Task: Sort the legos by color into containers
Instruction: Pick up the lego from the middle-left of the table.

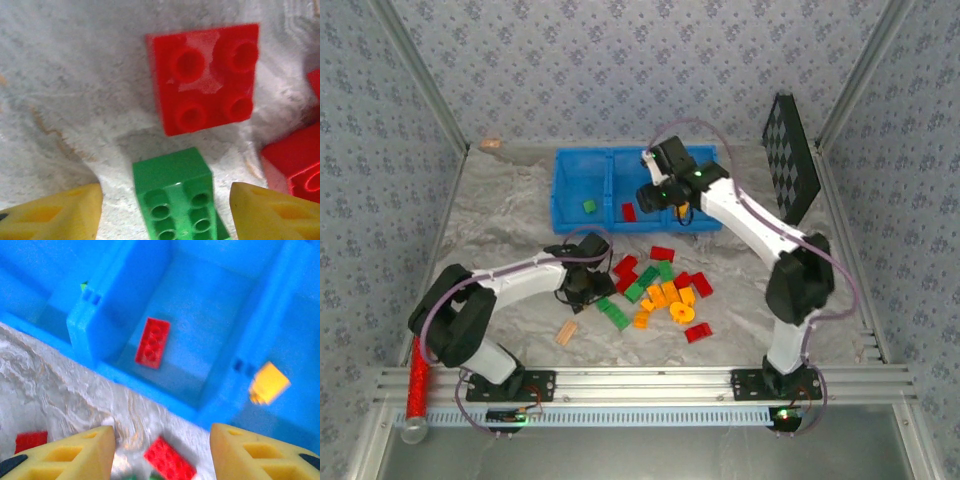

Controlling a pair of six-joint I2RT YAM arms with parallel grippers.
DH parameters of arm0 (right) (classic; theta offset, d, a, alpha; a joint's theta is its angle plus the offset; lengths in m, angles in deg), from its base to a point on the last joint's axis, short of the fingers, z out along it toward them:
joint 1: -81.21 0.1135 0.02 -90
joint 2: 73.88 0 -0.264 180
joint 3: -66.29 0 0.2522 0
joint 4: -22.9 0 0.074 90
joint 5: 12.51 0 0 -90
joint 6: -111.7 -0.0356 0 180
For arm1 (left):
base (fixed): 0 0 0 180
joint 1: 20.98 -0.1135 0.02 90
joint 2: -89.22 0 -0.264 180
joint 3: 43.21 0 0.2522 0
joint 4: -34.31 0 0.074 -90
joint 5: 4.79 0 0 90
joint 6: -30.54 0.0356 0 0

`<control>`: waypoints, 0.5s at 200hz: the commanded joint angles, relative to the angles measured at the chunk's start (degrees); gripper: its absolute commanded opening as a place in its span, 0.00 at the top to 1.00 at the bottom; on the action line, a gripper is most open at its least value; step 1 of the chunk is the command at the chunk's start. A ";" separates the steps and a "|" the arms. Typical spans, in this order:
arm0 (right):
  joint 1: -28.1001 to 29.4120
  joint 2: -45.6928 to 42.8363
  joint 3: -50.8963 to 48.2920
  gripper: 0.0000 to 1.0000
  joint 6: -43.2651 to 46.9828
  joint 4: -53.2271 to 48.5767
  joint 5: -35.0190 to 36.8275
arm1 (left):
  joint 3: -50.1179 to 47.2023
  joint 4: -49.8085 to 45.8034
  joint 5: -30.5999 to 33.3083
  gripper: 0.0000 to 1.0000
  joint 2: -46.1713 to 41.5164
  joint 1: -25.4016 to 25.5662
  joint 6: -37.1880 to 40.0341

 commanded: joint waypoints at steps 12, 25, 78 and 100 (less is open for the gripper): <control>-0.44 -10.94 -13.81 0.44 -9.15 -6.91 4.15 | 2.99 -1.44 -2.26 0.53 3.65 -0.27 2.63; -0.80 -15.36 -18.80 0.41 -14.68 -9.66 4.80 | 2.80 -1.87 -3.13 0.59 4.76 -0.29 3.19; -1.88 -34.38 -39.10 0.31 -42.12 -13.01 3.67 | 4.00 -3.79 -5.42 0.73 6.47 -1.99 6.82; -0.89 -40.82 -47.99 0.20 -54.72 -10.30 0.75 | 6.04 -5.78 -5.51 0.75 6.04 -3.59 9.79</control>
